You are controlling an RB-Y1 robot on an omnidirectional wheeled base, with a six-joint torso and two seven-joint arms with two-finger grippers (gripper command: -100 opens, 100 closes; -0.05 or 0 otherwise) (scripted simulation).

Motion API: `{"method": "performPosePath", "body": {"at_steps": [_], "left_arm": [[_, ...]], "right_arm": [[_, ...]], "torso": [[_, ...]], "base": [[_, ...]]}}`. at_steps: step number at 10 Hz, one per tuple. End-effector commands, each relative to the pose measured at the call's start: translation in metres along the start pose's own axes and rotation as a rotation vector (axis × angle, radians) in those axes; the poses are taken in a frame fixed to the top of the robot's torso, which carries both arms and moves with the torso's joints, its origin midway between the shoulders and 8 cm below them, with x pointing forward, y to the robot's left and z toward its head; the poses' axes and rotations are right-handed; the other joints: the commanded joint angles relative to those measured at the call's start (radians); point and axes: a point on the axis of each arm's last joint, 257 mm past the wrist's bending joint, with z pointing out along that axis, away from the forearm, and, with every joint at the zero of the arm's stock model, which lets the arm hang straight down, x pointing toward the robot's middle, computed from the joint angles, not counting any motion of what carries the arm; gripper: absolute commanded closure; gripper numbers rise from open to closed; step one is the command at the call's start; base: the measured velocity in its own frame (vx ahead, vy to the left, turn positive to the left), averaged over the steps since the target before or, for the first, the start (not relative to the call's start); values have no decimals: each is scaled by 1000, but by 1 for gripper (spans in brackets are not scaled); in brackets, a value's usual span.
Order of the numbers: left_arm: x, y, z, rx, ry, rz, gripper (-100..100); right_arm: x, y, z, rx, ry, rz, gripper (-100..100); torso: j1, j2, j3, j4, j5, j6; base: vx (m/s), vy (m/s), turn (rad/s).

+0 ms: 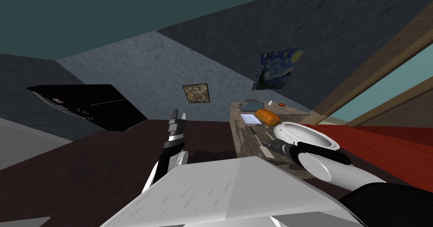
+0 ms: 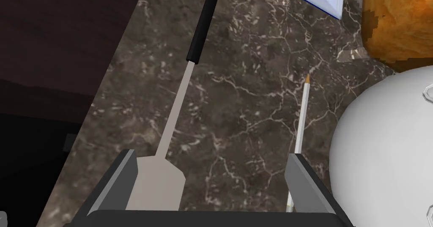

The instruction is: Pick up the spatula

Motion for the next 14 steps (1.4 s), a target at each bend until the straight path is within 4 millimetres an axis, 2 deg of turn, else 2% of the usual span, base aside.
{"method": "performPosePath", "body": {"at_steps": [1,9,14], "left_arm": [[0,0,0,0,0,0,0],[0,0,0,0,0,0,0],[0,0,0,0,0,0,0]], "right_arm": [[-11,-7,-3,23,-37,25,-100],[-69,-39,-19,136,-215,227,-100],[-96,-56,-32,194,-313,302,-100]], "torso": [[0,0,0,0,0,0],[0,-1,-1,0,0,0],[-1,1,0,0,0,0]], "base": [[81,10,-39],[114,-1,-37],[85,-11,-24]]}}
